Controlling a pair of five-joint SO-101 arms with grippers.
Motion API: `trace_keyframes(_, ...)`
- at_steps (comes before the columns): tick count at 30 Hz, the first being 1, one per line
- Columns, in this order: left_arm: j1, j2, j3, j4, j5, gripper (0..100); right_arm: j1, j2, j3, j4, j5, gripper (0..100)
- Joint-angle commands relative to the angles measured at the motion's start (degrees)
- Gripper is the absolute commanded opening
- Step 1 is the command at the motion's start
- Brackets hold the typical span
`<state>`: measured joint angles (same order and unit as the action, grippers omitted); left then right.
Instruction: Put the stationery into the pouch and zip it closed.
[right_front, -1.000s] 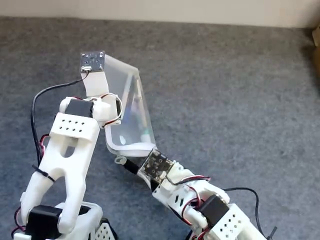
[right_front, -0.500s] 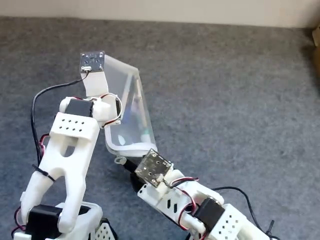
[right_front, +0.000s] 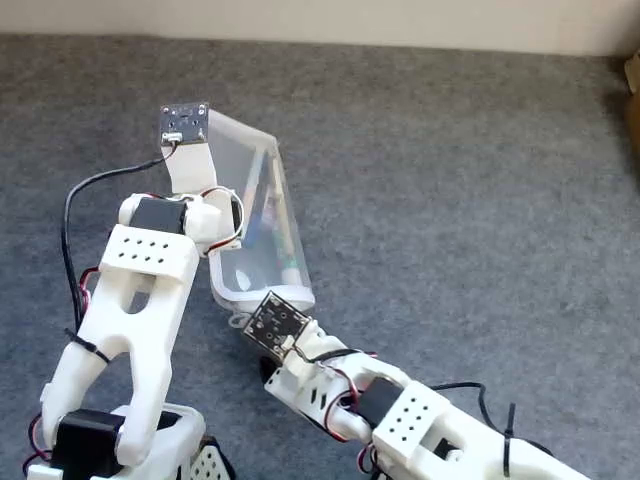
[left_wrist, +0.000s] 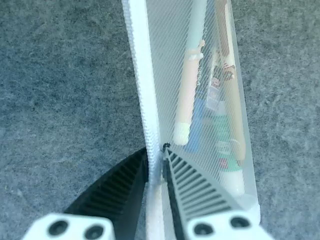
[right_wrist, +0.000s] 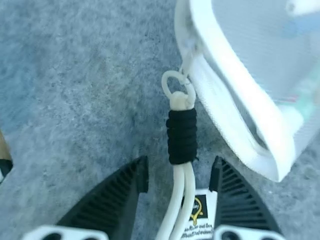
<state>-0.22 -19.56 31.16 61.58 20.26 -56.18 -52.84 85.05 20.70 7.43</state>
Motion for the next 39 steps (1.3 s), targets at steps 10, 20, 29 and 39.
trace_keyframes(10, -1.36, 0.04, 1.19, -1.76, 0.18, 1, -0.48, 10.42, -4.44, -11.21, -0.53, 19.0)
trace_keyframes(20, -1.36, 0.04, 1.71, -1.93, 0.35, 1, -0.22, 10.68, -4.44, -12.35, -0.53, 19.0)
trace_keyframes(29, -1.1, -0.31, 1.63, -1.93, 0.18, 1, 0.66, 13.32, -9.63, -7.6, -4.84, 19.0)
trace_keyframes(39, -1.36, -0.13, 3.56, -5.27, 0.09, 1, 1.01, 23.34, -21.67, -1.98, -5.45, 19.0)
